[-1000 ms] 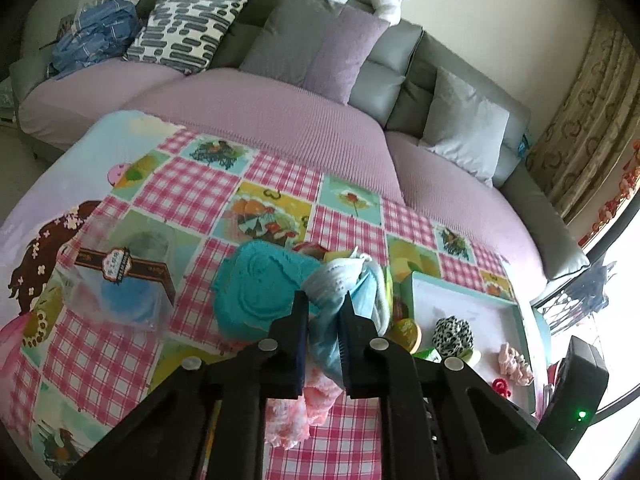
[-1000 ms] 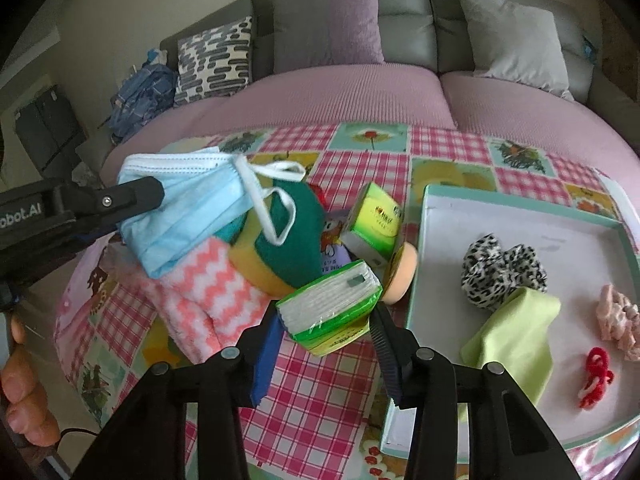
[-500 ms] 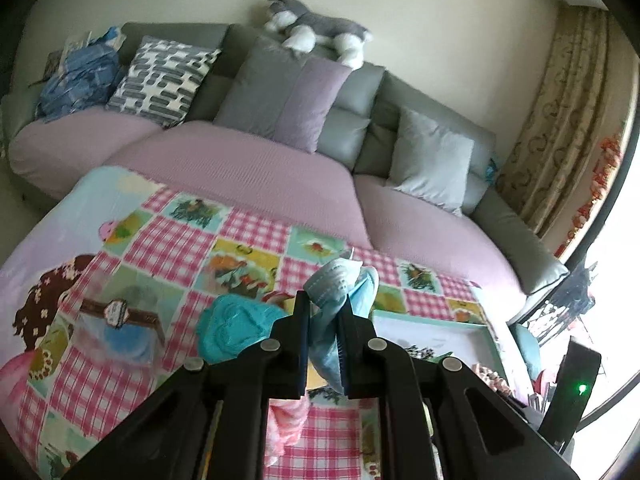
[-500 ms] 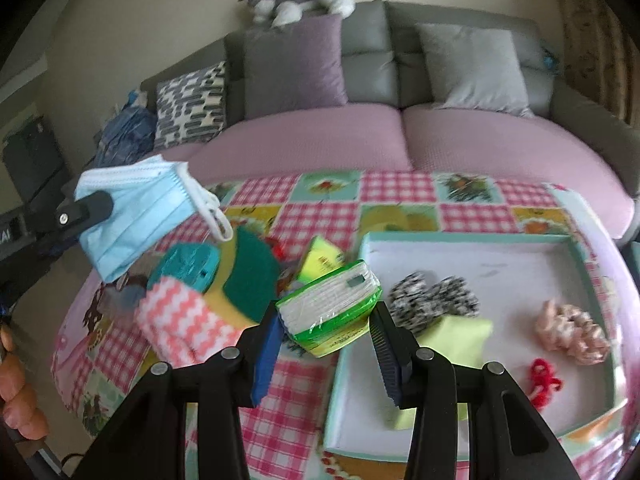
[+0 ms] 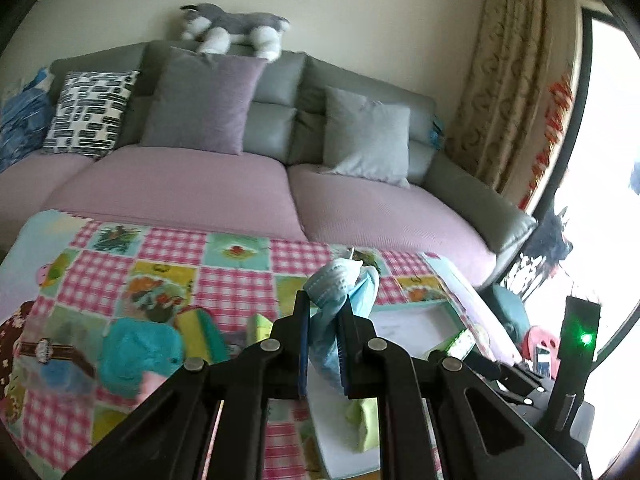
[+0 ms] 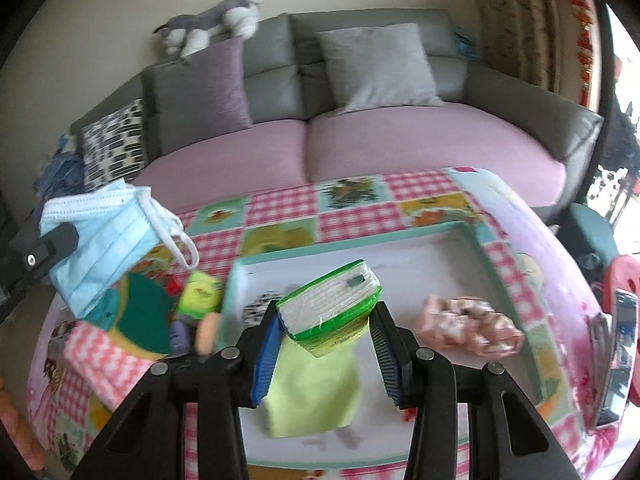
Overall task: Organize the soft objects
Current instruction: 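Carry the green tissue pack and blue mask into the tray and open both tools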
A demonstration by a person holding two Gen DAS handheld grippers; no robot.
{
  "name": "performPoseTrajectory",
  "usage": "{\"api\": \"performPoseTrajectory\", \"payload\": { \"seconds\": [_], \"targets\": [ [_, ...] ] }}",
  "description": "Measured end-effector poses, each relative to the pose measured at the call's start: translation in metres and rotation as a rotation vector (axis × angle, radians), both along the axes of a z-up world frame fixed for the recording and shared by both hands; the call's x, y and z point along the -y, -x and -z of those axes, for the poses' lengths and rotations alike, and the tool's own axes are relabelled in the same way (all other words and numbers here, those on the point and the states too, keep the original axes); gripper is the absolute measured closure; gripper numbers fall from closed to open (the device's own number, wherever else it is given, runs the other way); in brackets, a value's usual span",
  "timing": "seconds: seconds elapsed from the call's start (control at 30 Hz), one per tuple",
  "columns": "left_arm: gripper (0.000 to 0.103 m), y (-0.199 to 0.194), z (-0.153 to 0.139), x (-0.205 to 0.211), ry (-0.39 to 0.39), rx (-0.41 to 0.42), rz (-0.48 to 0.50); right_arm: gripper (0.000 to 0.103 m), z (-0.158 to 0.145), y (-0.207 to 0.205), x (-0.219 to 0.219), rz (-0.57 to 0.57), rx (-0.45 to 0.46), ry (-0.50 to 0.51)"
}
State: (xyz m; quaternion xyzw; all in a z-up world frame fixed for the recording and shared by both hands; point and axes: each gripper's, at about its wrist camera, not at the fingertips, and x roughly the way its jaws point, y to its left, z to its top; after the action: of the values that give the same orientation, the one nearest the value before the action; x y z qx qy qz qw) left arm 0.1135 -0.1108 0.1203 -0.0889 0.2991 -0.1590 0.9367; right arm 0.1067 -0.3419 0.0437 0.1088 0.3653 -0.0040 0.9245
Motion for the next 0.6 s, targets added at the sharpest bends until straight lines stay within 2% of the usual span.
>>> {"api": "performPoseTrajectory", "payload": {
  "seconds": [0.3,0.6],
  "targets": [
    [0.091,-0.033,0.019,0.045,-0.026,-0.052,0.067,0.056,0.006,-0.013,0.042,0.092,-0.001,-0.01],
    [0.091,-0.078,0.063,0.072,-0.004,-0.162,0.079,0.056,0.038,-0.042,0.049,0.098,-0.06,0.0]
  ]
}}
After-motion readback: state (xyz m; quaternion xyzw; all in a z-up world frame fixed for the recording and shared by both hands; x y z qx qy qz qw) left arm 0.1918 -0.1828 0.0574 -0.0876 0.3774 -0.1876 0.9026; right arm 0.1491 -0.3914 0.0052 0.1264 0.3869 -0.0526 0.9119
